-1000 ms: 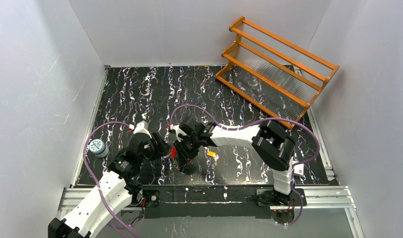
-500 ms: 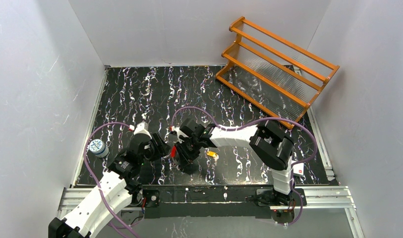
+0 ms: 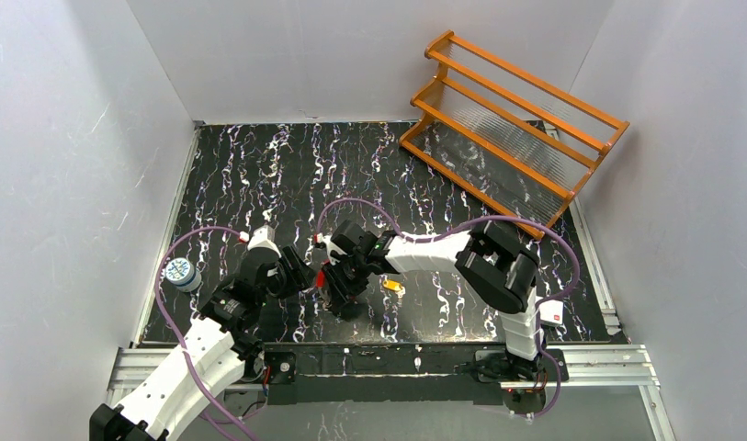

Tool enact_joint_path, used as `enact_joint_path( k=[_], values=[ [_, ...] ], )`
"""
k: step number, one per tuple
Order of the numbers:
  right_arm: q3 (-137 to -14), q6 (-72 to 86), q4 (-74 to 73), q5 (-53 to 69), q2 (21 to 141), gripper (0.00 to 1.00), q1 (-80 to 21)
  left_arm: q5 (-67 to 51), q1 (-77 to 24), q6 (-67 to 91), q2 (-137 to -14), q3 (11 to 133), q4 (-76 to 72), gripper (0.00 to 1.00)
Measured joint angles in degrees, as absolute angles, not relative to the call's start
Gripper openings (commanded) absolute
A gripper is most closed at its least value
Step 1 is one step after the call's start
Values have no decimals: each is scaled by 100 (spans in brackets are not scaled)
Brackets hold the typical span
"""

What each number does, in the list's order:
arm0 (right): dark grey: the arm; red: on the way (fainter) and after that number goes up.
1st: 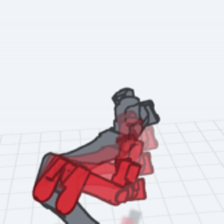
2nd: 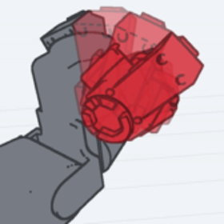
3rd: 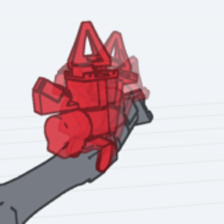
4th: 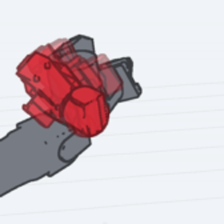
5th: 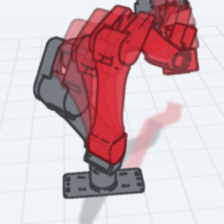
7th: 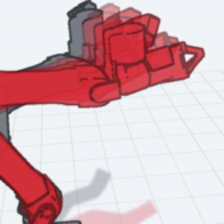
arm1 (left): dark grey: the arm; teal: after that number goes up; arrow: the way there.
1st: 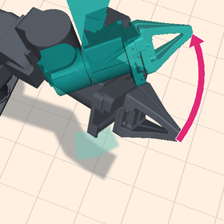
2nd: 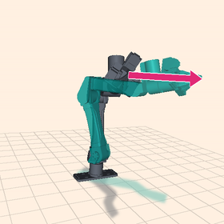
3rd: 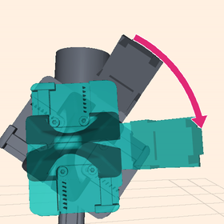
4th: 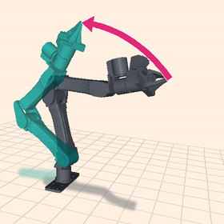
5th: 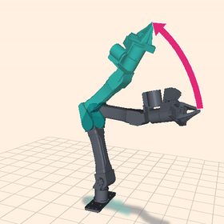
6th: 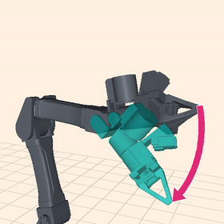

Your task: Put the keys on the keyring

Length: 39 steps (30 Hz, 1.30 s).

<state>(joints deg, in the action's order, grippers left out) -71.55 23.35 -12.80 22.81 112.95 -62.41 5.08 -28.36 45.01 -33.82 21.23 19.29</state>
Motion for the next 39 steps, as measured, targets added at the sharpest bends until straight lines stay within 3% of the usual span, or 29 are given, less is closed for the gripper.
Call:
enact_joint_path(
  k=[13,21,32,39],
  values=[
    [-7111,2429,-965,2228,11310,38,-6184,502,-2836,4504,-3345,2123,1929,53],
    [-7032,2318,-886,2314,11292,38,-5494,351,-2836,4523,-3503,2082,1750,52],
    [-6847,1758,-1061,2248,11069,38,-4394,-54,-2836,4366,-5157,2045,864,52],
    [-6718,1662,-1334,2331,10816,37,-4410,-272,-2836,4080,-6383,2443,429,49]
  ],
)
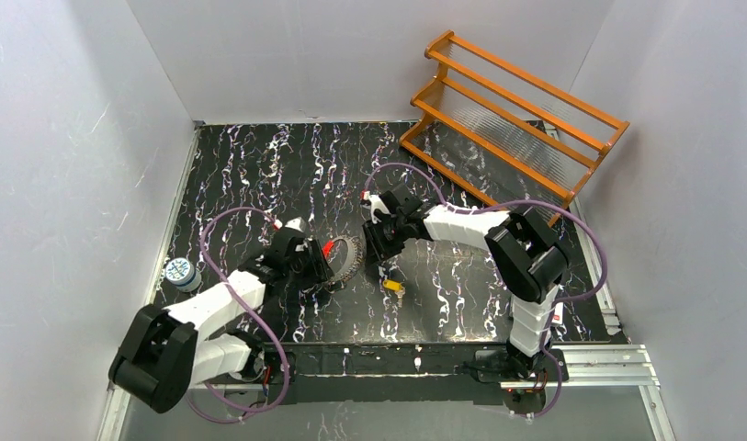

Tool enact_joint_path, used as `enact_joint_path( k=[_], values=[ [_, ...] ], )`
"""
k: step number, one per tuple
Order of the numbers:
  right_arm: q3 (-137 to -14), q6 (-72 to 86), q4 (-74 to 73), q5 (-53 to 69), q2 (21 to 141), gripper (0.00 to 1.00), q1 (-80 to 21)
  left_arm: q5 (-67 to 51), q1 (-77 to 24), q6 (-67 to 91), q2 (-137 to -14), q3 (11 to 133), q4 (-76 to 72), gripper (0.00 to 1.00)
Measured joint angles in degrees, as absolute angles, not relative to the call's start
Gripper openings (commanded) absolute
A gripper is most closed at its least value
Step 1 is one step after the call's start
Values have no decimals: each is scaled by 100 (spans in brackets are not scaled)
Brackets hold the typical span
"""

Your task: Put the keys on the keyring

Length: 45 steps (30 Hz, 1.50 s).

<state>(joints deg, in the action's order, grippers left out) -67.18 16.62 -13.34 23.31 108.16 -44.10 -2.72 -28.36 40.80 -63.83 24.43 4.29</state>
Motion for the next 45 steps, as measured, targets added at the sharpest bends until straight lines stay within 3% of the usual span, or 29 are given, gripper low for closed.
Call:
enact_joint_path(
  k=[12,16,21,35,45],
  values=[
    [-6687,1872,-1321,2718,10591,37,-4689,-871,-2838,4659,-7052,2311,-838,34],
    [-6663,1898,-1330,2694,10527,37,-4683,-1162,-2939,5146,-7236,2023,-1673,35],
    [-6396,2095,-1280,2650,10173,37,-4661,-1271,-3129,5363,-7389,2010,-2056,46],
    [-6182,3896,-523,2801,10322,38,-4814,331,-3135,4674,-5328,2491,257,52],
    [-6053,4394,-325,2587,10733,38,-4888,602,-3135,4471,-5129,2576,908,54]
  ],
)
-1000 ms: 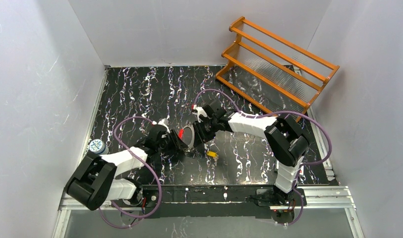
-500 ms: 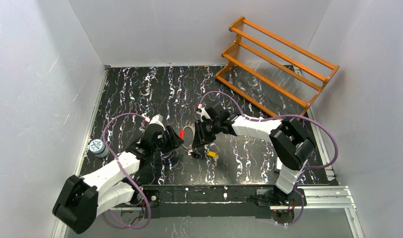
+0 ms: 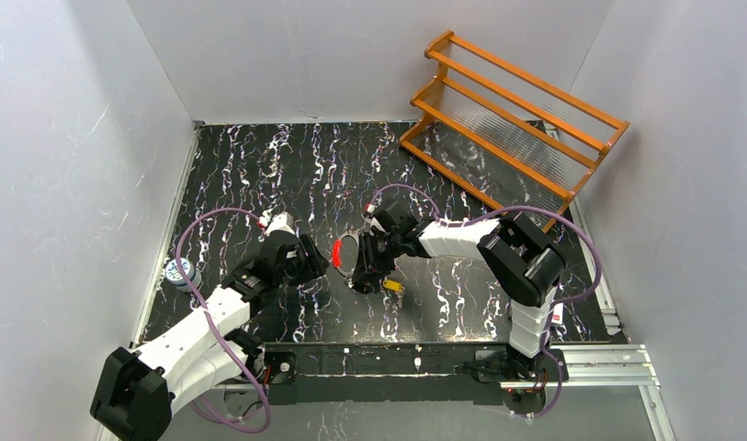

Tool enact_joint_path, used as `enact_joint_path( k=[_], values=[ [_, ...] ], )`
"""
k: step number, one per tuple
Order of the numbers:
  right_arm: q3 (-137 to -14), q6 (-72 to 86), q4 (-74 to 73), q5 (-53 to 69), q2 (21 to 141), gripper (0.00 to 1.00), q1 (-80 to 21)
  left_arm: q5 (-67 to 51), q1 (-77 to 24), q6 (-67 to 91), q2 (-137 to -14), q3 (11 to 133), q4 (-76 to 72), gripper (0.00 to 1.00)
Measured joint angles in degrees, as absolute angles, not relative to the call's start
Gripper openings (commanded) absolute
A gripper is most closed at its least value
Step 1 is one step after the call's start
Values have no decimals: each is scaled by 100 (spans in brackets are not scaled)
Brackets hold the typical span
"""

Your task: Put the keys on the keyring

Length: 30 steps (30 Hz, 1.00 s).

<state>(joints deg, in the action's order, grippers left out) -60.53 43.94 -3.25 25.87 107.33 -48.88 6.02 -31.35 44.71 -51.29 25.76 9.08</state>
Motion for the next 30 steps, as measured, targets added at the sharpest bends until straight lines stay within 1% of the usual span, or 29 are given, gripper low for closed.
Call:
enact_joint_path(
  k=[6,10,12,15,21,27,30],
  values=[
    [-5981,4381,-248,2364,10746,34,-4886,600,-3135,4449,-5131,2576,952,54],
    [-5975,4410,-191,2220,10766,27,-4886,600,-3135,4449,-5129,2578,952,54],
    [-5959,4445,-117,2152,10774,26,-4882,598,-3135,4449,-5124,2576,952,54],
    [-5944,4493,-8,2143,10807,26,-4877,593,-3135,4449,-5124,2576,952,54],
    [-5854,4552,257,2220,10809,31,-4873,554,-3135,4449,-5120,2576,952,54],
    [-5815,4644,408,2314,10816,31,-4864,517,-3135,4449,-5116,2576,952,54],
    [-5815,4683,491,2338,10853,29,-4849,510,-3135,4451,-5109,2576,952,54]
  ],
)
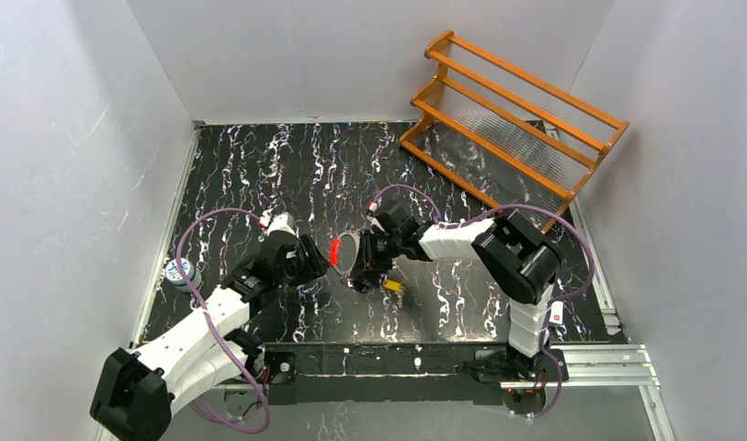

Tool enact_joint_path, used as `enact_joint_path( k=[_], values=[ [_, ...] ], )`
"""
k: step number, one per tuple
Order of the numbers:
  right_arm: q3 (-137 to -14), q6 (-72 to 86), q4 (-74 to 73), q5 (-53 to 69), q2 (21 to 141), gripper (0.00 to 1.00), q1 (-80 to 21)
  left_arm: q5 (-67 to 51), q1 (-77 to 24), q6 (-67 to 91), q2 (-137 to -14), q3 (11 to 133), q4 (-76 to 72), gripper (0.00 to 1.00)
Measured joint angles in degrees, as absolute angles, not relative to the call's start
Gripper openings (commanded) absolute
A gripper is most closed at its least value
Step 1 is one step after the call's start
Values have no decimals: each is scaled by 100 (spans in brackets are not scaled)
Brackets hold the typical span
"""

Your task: Put the keys on the keyring

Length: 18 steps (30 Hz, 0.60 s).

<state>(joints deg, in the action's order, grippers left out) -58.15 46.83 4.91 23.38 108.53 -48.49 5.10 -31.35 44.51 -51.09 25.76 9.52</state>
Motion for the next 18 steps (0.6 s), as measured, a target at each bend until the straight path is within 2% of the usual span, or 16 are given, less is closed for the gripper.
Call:
enact_joint_path(
  k=[5,8,9,18],
  values=[
    [-5815,4799,644,2456,10980,23,-4831,502,-3135,4453,-5078,2576,950,54],
    [-5815,4851,764,2523,11052,4,-4810,489,-3135,4451,-5078,2576,947,54],
    [-5815,4877,814,2552,11078,1,-4805,486,-3135,4451,-5078,2576,947,54],
    [-5878,4403,585,2552,11017,1,-4790,467,-3135,4340,-5000,2576,950,54]
  ],
)
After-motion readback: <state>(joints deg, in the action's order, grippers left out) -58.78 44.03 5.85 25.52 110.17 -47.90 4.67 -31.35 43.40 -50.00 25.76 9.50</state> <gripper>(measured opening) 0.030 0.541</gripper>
